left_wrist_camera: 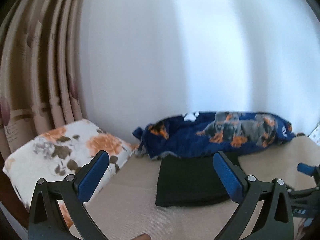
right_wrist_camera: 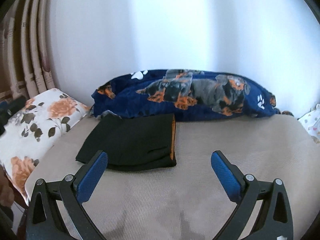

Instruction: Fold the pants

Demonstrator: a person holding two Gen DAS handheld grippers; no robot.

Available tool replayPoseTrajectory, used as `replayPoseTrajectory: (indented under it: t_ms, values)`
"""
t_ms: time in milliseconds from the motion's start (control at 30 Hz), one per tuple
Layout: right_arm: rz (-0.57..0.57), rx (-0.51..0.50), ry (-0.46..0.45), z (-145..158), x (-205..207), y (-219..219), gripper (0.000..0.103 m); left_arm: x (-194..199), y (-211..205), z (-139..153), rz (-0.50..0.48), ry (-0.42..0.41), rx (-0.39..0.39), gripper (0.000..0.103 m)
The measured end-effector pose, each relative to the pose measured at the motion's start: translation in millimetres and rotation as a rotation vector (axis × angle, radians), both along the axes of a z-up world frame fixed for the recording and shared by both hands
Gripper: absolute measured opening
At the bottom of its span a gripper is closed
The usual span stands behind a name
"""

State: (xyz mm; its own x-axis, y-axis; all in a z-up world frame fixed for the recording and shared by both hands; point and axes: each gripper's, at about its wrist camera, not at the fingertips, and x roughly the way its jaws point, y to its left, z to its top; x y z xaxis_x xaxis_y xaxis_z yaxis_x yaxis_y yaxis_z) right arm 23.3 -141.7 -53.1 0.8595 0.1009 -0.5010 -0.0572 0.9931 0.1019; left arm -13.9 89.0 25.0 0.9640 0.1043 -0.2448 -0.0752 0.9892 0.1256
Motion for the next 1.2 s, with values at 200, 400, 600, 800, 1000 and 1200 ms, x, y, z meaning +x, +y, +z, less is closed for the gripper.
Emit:
replayPoseTrajectory:
  t_ms: [200,400,600,800,1000,1200]
  values:
    - [-0.001,-0.034,-0.031,9.4,-22.7,2.5,0.103,-19.1,-11.2,0.4,-0.083,0.066,-0.034,0.103]
    - [-0.018,-0.031,-0.033,9.3,-41.2,-1.7,0.103,-20.8,-15.3,-11.0,-0.112,0.122,-0.073,0.103]
    - [-0.029,-0.063,-0.038,6.7,-57.0,-2.7,0.103,-20.5,-17.0,-20.6,-0.105,0.153,-0.091,0.103]
    - [-0.018,-0.061,-0.030,2.1,-71.3,-0.8,0.103,-23.8,-25.8,-27.3,-0.113,0.169,-0.062,0.103]
    - [-0.017,-0.065,-0.031,2.4,-80.0,-0.2,0.103,-28.0,-35.9,-31.3,-0.124,0.170,-0.035,0.103]
    - [-0.032,-0.070,-0.033,2.6,-85.8,-1.2,0.103,-30.5,-41.4,-33.5,-0.130,0.168,-0.021,0.103]
